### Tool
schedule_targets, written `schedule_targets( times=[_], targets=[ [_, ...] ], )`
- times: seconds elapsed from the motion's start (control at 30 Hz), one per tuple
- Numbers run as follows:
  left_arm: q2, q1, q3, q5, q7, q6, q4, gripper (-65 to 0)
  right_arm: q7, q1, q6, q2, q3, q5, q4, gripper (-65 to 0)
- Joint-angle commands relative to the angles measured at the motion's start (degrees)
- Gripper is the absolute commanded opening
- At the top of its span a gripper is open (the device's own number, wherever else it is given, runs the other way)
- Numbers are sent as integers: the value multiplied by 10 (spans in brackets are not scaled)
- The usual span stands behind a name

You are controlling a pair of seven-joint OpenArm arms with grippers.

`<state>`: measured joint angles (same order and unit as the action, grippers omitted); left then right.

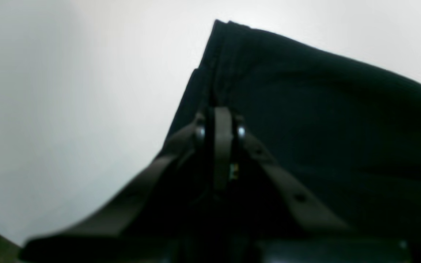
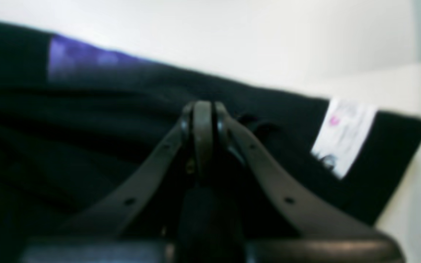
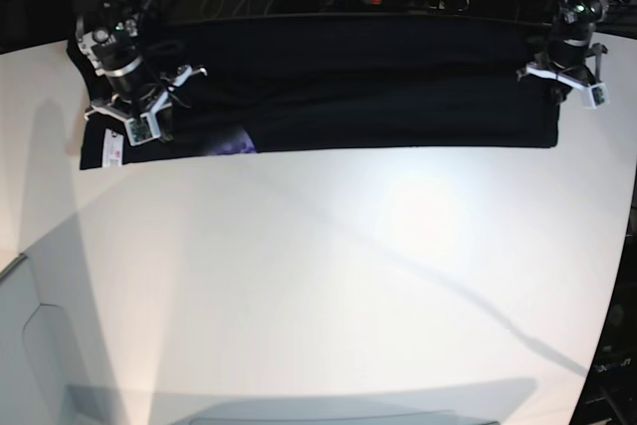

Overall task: Fold the T-shirt properly
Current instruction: 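Grasp the shirt's folded edge with the right gripper near the label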

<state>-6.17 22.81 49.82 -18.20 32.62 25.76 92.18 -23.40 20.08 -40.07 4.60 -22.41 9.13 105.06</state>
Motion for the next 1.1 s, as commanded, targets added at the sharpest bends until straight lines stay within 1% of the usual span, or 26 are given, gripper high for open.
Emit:
schedule_targets(
  times=[0.0, 0.23, 0.27, 0.33, 0.47, 0.5, 0.57, 0.63, 0.7, 0.77, 0.93, 1.07],
  targets=[
    [-8, 4, 3, -5, -13, -1, 7, -650, 12, -1, 1, -2, 0, -7, 5, -650],
    [-9, 3, 4, -5, -10, -1, 6, -646, 12, 13, 1, -2, 0, -7, 1, -650],
    [-10, 2, 3, -5, -9, -1, 6, -631, 12, 14, 1, -3, 0, -7, 1, -650],
    [-10, 0, 2, -3, -9, -1, 6, -576, 12, 15, 1, -5, 0, -6, 1, -609],
    [-9, 0, 4, -5, -9, -1, 11, -411, 12, 15, 1, -6, -5, -6, 15, -486],
    [-9, 1, 5, -5, -9, -1, 11, -371, 12, 15, 1, -5, -11, -7, 26, -469],
    [-9, 2, 5, -5, -9, -1, 13, -298, 12, 14, 1, 0, -33, -9, 51, -447],
    [-9, 4, 6, -5, -9, -1, 14, -232, 12, 9, 1, 16, -50, -9, 73, -444],
    [-9, 4, 6, -5, -9, -1, 14, -186, 12, 5, 1, 27, -71, -9, 93, -442],
    [-9, 4, 7, -5, -9, -1, 22, -165, 12, 3, 1, 30, -79, -9, 96, -440],
    [-9, 12, 7, -6, -9, -1, 34, -161, 12, 34, 1, 29, -74, -8, 87, -440],
    [-9, 11, 7, -6, -9, -1, 30, -160, 12, 46, 1, 29, -77, -8, 43, -440]
  ],
)
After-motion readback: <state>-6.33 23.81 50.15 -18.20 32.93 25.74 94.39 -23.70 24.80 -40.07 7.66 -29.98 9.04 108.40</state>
